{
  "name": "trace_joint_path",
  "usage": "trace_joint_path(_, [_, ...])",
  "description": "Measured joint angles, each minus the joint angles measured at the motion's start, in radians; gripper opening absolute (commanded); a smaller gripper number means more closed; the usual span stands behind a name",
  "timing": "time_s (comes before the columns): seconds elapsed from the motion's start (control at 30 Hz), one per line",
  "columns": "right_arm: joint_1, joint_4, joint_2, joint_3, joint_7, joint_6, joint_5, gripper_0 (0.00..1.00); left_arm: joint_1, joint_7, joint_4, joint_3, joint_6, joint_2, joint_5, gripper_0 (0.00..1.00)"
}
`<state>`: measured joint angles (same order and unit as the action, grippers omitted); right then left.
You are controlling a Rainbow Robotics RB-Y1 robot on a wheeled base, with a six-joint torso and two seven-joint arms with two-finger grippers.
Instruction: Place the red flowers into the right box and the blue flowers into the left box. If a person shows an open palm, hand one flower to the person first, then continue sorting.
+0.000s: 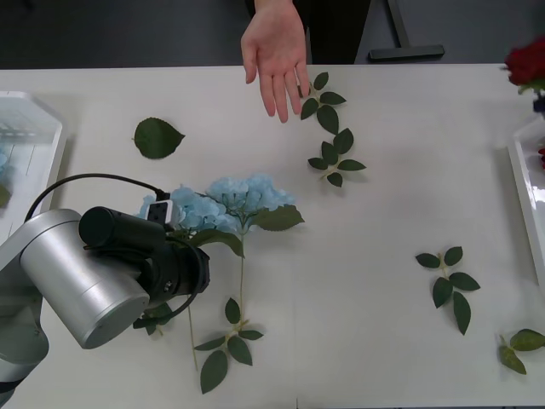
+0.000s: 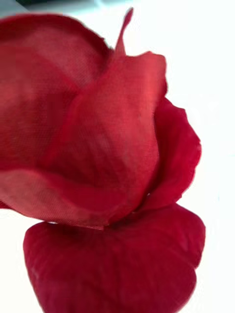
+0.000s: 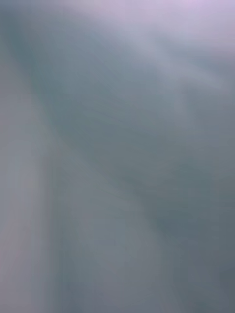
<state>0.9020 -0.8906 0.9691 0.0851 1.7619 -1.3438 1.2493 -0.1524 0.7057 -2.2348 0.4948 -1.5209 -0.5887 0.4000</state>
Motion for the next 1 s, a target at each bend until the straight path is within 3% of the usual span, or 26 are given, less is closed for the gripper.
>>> trace_joint_path(0.13, [0.007, -0.022, -0.02, -0.005, 0.001, 0.172, 0.276, 0.0, 0.0, 0.0, 0.0, 0.0, -0.001, 0.0, -0.001, 0.0])
trace_joint_path(0.33, [0.036, -0.092, -0.095, -0.005, 0.004, 0.361, 0.522, 0.0, 0.0, 0.0, 0.0, 0.0, -0.002, 0.0, -0.001, 0.0])
trace_joint_path(0.43, [0.072, -0.121, -0.138, -0.005, 0.034, 0.405, 0.563, 0.0, 0.0, 0.0, 0.0, 0.0, -0.003, 0.0, -0.001, 0.0])
trace_joint_path(0.63, [0.18, -0.13, -0.258, -0.005, 0.325, 0.458, 0.607, 0.0, 0.0, 0.0, 0.0, 0.0, -0.004, 0.0, -0.001, 0.0])
trace_joint_path(0.77, [0.239, -0.13, -0.332, 0.0, 0.349, 0.549, 0.607, 0.0, 0.0, 0.0, 0.0, 0.0, -0.004, 0.0, -0.002, 0.0])
trace_joint_path(1.0, [0.29, -0.131, -0.408, 0.022, 0.521, 0.674, 0.631, 0.0, 0.0, 0.0, 0.0, 0.0, -0.004, 0.0, -0.002, 0.0])
